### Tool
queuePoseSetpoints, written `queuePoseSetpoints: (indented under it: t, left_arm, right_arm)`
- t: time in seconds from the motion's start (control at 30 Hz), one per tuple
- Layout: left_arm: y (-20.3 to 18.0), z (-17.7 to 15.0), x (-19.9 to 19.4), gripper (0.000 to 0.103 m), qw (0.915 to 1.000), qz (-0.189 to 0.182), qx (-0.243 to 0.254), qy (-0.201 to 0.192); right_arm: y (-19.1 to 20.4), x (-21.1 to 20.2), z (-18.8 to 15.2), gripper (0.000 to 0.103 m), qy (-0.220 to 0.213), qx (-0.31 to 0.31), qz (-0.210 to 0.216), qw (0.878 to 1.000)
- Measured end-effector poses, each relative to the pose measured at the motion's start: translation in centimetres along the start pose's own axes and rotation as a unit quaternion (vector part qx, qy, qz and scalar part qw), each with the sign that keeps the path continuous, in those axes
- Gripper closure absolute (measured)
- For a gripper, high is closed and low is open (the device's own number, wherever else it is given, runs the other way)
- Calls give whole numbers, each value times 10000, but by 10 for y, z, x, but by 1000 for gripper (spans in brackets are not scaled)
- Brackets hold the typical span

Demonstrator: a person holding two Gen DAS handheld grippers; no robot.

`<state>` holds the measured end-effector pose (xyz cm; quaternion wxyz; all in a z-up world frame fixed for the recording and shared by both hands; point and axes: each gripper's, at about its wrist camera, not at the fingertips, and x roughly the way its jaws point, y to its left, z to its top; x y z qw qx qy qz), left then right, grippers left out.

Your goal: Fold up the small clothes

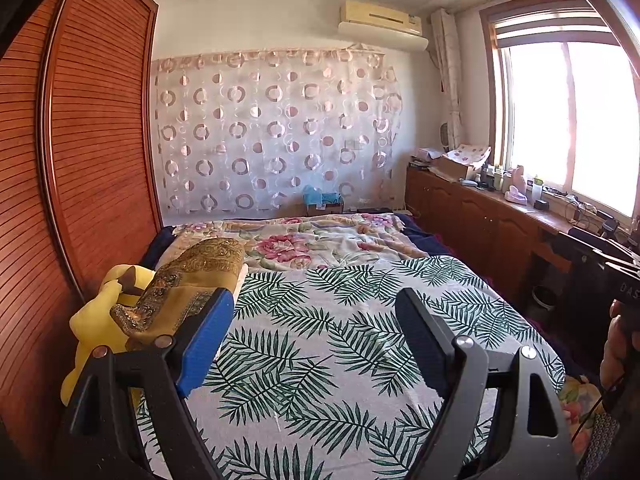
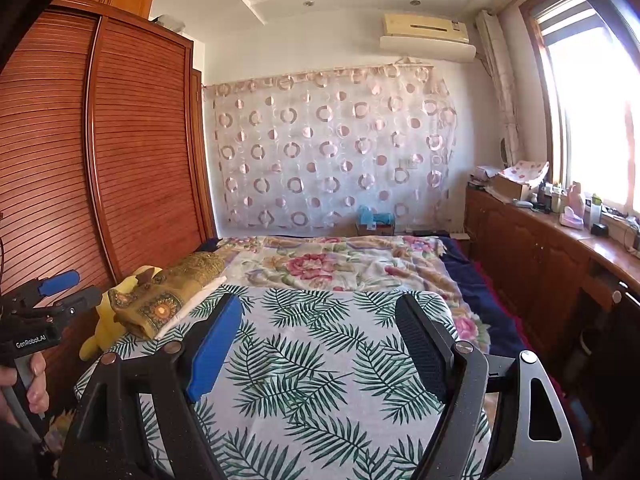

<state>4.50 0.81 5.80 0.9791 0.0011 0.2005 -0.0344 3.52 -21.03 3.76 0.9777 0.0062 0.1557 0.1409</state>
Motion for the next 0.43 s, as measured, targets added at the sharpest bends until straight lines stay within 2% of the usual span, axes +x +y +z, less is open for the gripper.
queuePoseSetpoints:
  t: [0.43]
  left_arm:
    - [0, 0, 1, 20, 10000, -15, 3, -6]
  right_arm:
    - [-3, 0, -2, 22, -6, -20, 13, 10000]
